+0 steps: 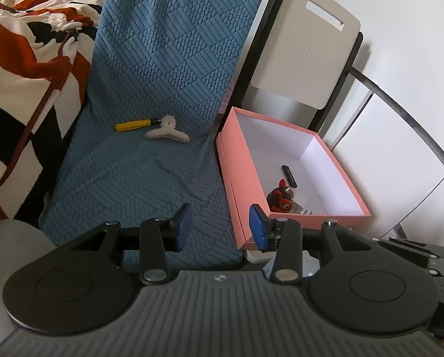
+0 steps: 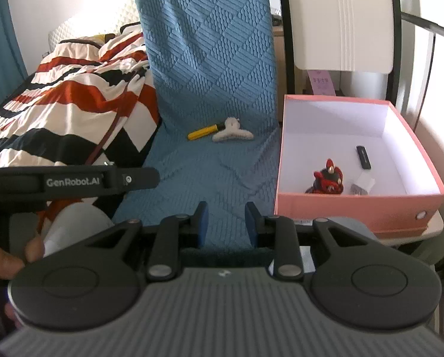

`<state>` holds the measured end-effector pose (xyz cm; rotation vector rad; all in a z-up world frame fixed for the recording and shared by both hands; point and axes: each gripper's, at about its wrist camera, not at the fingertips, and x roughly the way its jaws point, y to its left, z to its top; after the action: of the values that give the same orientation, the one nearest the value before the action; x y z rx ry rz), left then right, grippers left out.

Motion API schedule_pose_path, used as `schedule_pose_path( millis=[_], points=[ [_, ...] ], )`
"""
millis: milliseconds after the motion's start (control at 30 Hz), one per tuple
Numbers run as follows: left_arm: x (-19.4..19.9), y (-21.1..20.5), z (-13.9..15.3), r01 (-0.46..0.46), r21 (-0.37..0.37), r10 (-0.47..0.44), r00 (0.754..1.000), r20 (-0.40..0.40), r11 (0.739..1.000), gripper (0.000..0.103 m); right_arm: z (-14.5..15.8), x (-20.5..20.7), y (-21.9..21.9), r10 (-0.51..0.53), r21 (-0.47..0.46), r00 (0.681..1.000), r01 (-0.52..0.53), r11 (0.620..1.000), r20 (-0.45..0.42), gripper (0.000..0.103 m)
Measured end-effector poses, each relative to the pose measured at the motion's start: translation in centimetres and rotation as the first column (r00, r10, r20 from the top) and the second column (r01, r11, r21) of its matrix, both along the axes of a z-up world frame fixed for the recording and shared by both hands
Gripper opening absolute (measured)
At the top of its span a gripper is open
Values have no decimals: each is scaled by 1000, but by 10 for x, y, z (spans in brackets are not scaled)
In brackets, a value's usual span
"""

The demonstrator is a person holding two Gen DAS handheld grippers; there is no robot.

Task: Organize rigid objects
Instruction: 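Lift both tools out of the box and move back over the seat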

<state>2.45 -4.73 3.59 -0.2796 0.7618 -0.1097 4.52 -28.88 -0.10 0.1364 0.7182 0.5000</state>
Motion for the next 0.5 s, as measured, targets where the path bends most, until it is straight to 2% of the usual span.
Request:
schedule_pose_path(
  millis=[267, 500],
  points=[
    [24, 12, -10, -3, 0, 3, 1000, -4, 1000, 48, -10, 19, 6, -8, 2, 1000, 8, 1000, -11, 30],
    [58, 31, -40, -20, 15, 20, 999, -25, 1000, 48, -31, 45, 22, 7, -16, 1000, -7, 1000, -28, 30]
  ],
)
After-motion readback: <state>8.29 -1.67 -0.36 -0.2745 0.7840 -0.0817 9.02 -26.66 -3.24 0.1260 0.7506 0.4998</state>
